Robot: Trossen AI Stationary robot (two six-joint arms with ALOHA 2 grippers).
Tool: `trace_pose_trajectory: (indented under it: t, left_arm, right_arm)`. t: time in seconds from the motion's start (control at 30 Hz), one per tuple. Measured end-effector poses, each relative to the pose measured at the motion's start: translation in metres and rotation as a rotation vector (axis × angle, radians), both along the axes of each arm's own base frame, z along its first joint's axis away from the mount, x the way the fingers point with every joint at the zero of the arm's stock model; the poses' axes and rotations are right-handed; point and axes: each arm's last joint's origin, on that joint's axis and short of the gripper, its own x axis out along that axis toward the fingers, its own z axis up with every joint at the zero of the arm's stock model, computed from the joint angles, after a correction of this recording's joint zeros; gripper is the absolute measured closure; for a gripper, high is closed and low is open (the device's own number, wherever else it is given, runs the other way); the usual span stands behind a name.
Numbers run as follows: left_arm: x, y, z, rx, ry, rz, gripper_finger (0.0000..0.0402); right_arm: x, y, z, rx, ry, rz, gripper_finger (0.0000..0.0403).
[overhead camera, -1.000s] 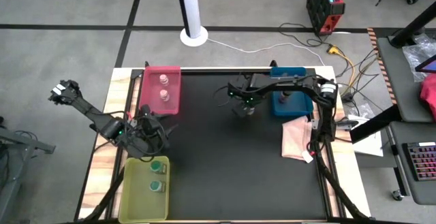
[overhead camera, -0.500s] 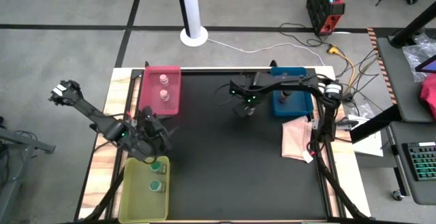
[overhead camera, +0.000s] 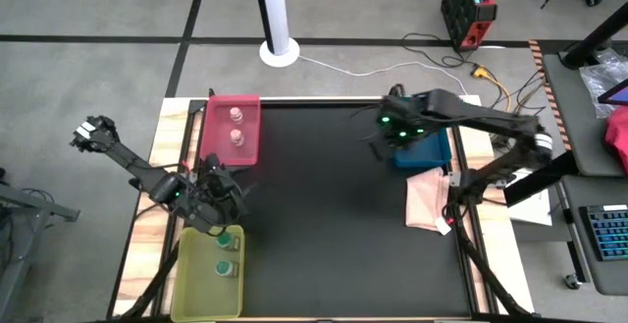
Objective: Sort spices by type
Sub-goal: Put the black seasoning into the blue bin
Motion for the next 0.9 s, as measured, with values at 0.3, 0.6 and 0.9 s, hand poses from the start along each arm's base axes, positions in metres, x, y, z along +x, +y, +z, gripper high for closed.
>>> trace_pose_trajectory:
  t: [0.3,0.6,0.9]
  left_arm:
    - [0.000,0.000,0.000,0.000,-0.001,0.000,0.0184]
    - [0.000,0.000,0.001,-0.002,-0.004,-0.001,0.0184]
    - [0.000,0.000,0.001,-0.002,-0.004,-0.001,0.0184]
  right_arm:
    - [-0.054,0.008,0.020,-0.089,0.114,-0.193,0.0218]
    - [-0.066,-0.005,0.003,-0.076,0.212,-0.117,0.0218]
    - [-0.087,-0.031,-0.030,-0.017,0.342,-0.223,0.0218]
